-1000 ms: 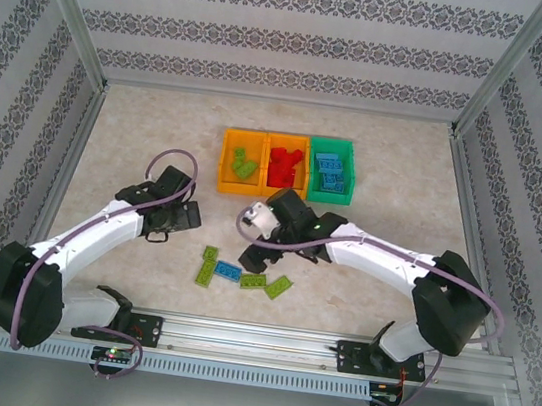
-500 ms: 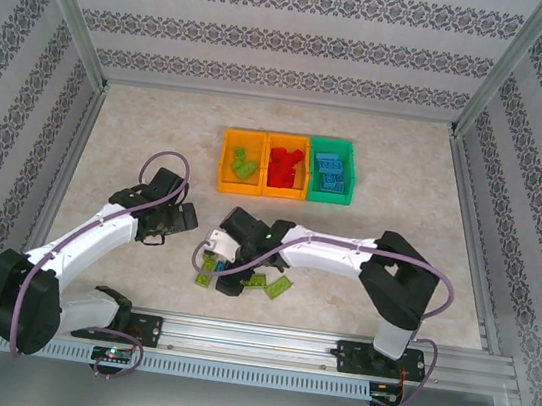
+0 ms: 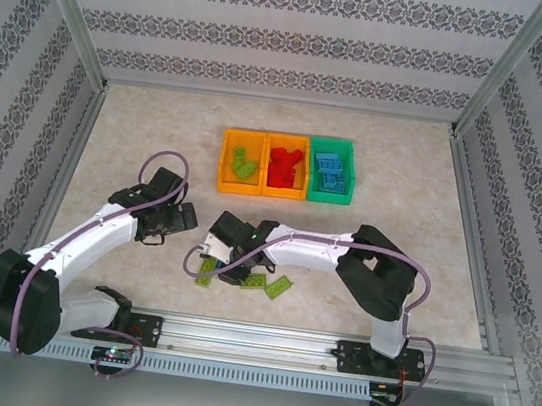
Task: Sort the legos into containers by color
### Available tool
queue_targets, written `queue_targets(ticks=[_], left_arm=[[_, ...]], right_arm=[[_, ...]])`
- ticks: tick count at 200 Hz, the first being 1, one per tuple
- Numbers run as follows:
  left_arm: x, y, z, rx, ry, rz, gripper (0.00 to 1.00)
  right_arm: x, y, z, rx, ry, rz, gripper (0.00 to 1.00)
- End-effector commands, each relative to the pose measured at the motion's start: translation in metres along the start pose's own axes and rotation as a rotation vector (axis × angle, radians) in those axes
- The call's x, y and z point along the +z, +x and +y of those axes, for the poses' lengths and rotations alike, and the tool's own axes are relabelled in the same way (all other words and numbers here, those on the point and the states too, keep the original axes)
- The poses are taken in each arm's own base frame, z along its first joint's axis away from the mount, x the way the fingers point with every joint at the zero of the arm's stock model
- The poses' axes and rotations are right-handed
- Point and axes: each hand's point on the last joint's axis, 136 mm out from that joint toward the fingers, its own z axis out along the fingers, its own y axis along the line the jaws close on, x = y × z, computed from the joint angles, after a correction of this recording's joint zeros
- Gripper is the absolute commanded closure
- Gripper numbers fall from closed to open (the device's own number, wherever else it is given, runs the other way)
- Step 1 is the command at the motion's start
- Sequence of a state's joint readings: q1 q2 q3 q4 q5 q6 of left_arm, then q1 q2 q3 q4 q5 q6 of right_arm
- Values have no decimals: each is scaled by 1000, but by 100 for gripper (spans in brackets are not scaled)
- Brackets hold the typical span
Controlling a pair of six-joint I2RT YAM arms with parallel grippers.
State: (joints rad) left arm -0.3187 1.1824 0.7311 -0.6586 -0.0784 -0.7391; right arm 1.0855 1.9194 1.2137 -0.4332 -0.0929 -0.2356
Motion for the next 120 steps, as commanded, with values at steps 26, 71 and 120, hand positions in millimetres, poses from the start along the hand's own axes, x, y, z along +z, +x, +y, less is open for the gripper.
queue_targets(ticks=[26, 71, 120], left_arm=[[-7, 5, 2, 16, 29, 16, 0], [-9, 18, -14, 58, 112, 40, 0], [-9, 44, -46, 202, 160, 60, 0]], right_arm=[[-50, -15, -34, 132, 41, -184, 68], [-120, -13, -95, 349, 86, -419, 69], [-185, 58, -230, 839, 306, -501, 69]])
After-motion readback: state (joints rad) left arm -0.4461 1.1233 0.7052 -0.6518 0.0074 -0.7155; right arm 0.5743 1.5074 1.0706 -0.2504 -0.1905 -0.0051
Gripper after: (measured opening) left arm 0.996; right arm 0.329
